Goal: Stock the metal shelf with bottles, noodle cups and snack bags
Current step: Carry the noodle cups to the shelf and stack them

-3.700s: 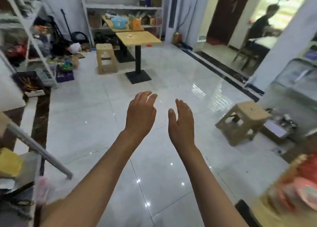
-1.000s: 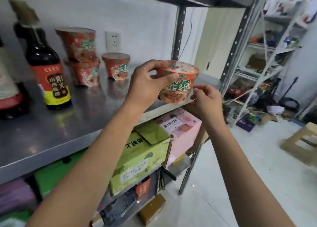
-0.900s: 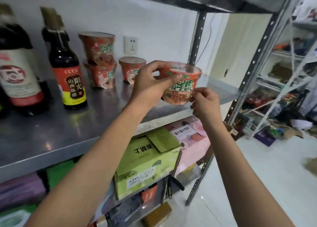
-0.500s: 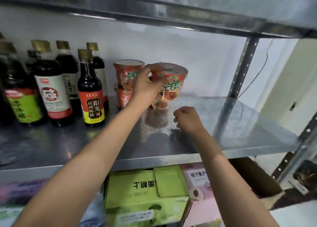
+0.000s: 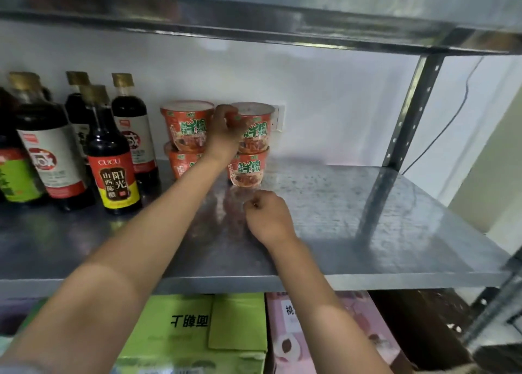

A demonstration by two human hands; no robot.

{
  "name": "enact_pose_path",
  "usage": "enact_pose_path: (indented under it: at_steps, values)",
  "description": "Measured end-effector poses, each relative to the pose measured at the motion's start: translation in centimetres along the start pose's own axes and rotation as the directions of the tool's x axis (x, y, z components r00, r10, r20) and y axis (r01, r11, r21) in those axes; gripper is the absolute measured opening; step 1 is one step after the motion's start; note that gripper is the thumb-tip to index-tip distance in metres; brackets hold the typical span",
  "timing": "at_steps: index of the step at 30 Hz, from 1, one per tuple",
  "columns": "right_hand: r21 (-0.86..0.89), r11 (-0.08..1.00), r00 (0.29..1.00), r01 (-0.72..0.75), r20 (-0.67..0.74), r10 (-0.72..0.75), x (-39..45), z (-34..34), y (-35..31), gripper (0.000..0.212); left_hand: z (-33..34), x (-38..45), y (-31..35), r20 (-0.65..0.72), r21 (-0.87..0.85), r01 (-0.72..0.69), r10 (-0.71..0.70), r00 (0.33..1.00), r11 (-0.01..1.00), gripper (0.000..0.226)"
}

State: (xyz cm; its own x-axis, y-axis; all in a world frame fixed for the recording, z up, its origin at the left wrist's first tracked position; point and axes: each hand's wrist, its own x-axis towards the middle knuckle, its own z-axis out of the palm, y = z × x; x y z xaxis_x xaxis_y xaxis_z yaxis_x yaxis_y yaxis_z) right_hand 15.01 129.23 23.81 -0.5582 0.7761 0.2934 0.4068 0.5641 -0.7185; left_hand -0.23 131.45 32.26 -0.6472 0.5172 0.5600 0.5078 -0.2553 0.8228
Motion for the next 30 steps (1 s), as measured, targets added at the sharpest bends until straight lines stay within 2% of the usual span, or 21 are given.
enact_pose_path:
  at_steps: [5, 10, 12, 15, 20, 23, 26, 28, 30]
  values:
    - [0.034, 0.999, 1.000, -0.023, 0.014, 0.022, 0.1, -0.1, 0.1, 0.031, -0.3, 0.3, 0.1, 0.030, 0.197, -0.034, 0.029, 0.999, 0.980, 0.031]
    - [0.059, 0.998, 1.000, -0.022, 0.014, 0.021, 0.0, -0.1, 0.1, 0.028, -0.6, -0.5, 0.4, 0.019, 0.407, -0.177, 0.185, 0.983, 0.896, 0.023]
    - [0.078, 0.997, 0.999, -0.031, -0.005, 0.031, 0.1, -0.2, 0.2, 0.023, -1.0, -1.8, 0.4, 0.021, 0.432, -0.248, 0.265, 0.964, 0.867, 0.023]
    - [0.086, 0.994, 0.993, -0.064, -0.095, 0.072, 0.2, -0.5, 0.4, 0.020, -1.9, -5.0, -1.0, 0.099, 0.394, -0.358, 0.348, 0.932, 0.847, 0.017]
    - [0.101, 0.984, 0.946, -0.147, -0.277, 0.170, 0.0, -1.3, 0.7, 0.019, -2.0, -9.0, -1.6, 0.291, 0.366, -0.343, 0.243, 0.925, 0.865, 0.023]
    - [0.204, 0.963, 0.850, -0.175, -0.463, 0.252, -1.4, -2.1, 0.5, 0.019, -1.7, -10.1, -0.8, 0.394, 0.344, -0.446, 0.304, 0.867, 0.826, 0.033]
    - [0.340, 0.937, 0.699, -0.080, -0.651, 0.296, -4.8, -2.4, -0.5, 0.017, -1.3, -11.3, -0.1, 0.500, 0.304, -0.643, 0.457, 0.736, 0.703, 0.034]
    - [0.324, 0.945, 0.605, -0.047, -0.744, 0.285, -7.9, -2.0, -1.3, 0.018, -0.8, -12.3, 0.8, 0.539, 0.233, -0.713, 0.522, 0.660, 0.661, 0.034]
    - [0.301, 0.950, 0.517, -0.082, -0.802, 0.298, -11.4, -1.6, -1.8, 0.018, -0.5, -14.1, 2.0, 0.559, 0.158, -0.747, 0.565, 0.606, 0.646, 0.035]
